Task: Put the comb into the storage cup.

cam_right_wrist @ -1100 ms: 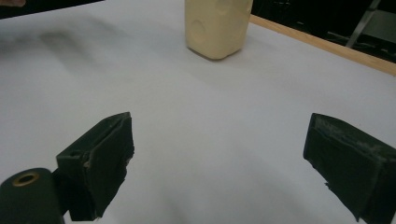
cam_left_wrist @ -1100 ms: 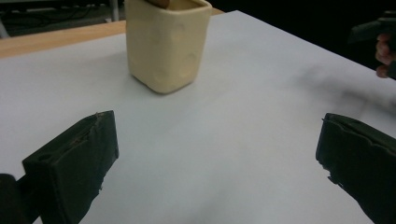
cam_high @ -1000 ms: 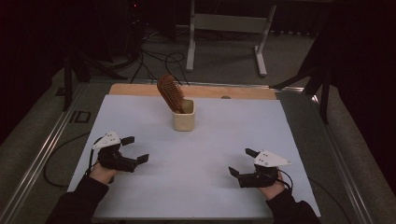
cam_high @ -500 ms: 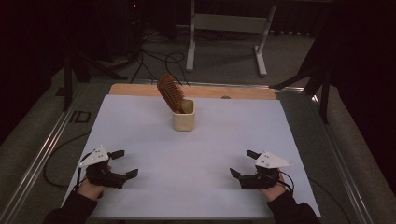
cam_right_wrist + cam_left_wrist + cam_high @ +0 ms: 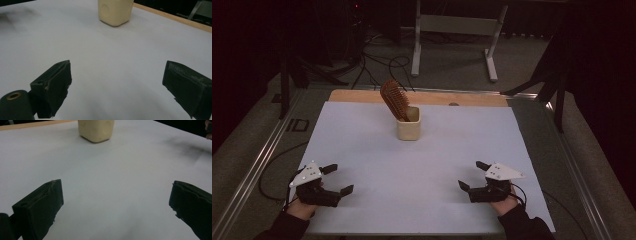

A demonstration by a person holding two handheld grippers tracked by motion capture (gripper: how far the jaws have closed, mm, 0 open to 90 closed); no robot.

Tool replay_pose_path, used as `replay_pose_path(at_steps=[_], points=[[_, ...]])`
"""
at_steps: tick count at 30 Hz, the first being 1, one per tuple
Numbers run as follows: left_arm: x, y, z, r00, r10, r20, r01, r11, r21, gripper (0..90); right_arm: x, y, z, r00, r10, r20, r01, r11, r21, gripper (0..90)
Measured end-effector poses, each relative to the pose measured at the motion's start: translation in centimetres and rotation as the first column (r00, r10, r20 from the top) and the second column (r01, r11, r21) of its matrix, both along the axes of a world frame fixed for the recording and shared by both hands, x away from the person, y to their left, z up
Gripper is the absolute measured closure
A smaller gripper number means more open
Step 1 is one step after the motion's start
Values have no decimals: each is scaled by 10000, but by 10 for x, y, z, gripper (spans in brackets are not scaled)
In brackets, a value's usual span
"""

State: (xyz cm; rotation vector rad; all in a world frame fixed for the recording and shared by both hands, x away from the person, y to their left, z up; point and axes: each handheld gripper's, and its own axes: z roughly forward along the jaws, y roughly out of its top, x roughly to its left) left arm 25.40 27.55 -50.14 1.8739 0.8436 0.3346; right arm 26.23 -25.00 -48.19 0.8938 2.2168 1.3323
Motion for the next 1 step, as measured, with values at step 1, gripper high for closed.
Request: replay_pose_path(at_steps=[1], points=[[0,0,0,10000,-26,-9,26,10000,-16,1,0,0,0,10000,-16,-20,16,10000,-10,85]])
